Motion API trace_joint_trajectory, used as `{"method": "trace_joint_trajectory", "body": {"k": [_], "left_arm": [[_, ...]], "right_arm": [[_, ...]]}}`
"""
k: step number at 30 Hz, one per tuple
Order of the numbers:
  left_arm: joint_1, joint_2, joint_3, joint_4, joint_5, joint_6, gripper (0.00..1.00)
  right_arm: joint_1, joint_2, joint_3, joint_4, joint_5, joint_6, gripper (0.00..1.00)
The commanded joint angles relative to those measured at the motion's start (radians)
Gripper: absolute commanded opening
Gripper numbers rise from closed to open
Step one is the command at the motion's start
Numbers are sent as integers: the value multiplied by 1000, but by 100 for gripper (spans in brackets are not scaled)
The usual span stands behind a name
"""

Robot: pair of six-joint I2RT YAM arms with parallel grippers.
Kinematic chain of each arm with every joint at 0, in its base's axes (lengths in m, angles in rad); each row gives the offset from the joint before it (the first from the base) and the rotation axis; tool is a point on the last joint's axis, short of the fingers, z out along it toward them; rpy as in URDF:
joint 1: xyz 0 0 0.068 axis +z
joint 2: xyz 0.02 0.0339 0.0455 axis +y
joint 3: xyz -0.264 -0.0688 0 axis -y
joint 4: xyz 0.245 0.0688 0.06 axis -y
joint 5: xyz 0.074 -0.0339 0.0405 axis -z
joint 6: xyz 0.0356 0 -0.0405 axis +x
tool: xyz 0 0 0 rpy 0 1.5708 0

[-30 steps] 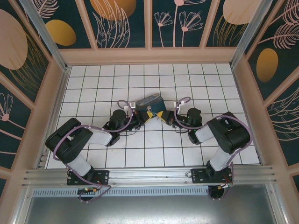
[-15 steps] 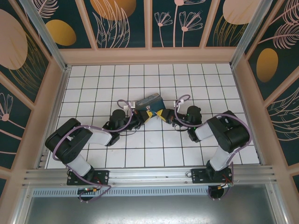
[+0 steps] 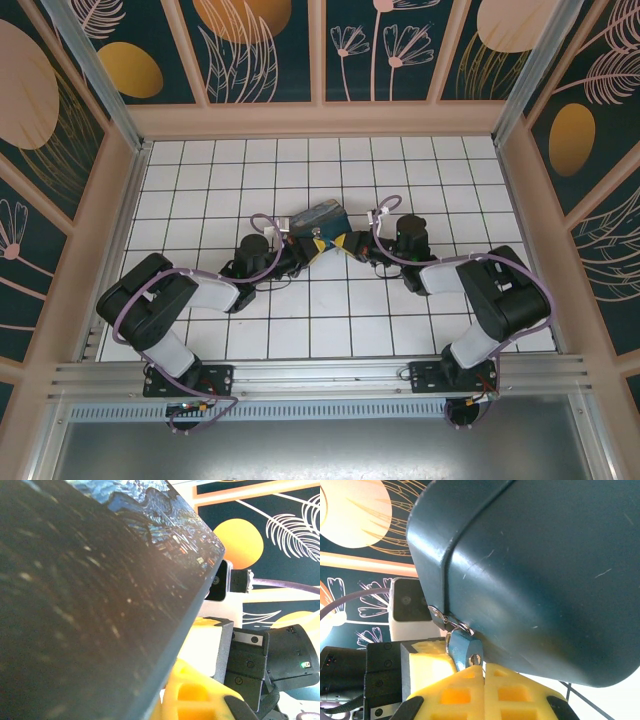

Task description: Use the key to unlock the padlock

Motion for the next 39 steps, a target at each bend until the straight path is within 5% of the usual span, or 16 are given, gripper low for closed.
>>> {"method": "trace_joint_trajectory", "body": {"k": [1,39], "left_arm": [[-42,-8,20,55,161,33,0],[-38,-20,2,45,201,73,0]], "right_arm": [[12,15,28,69,-31,0,0],[-31,103,91,48,-194,-55,0]]}}
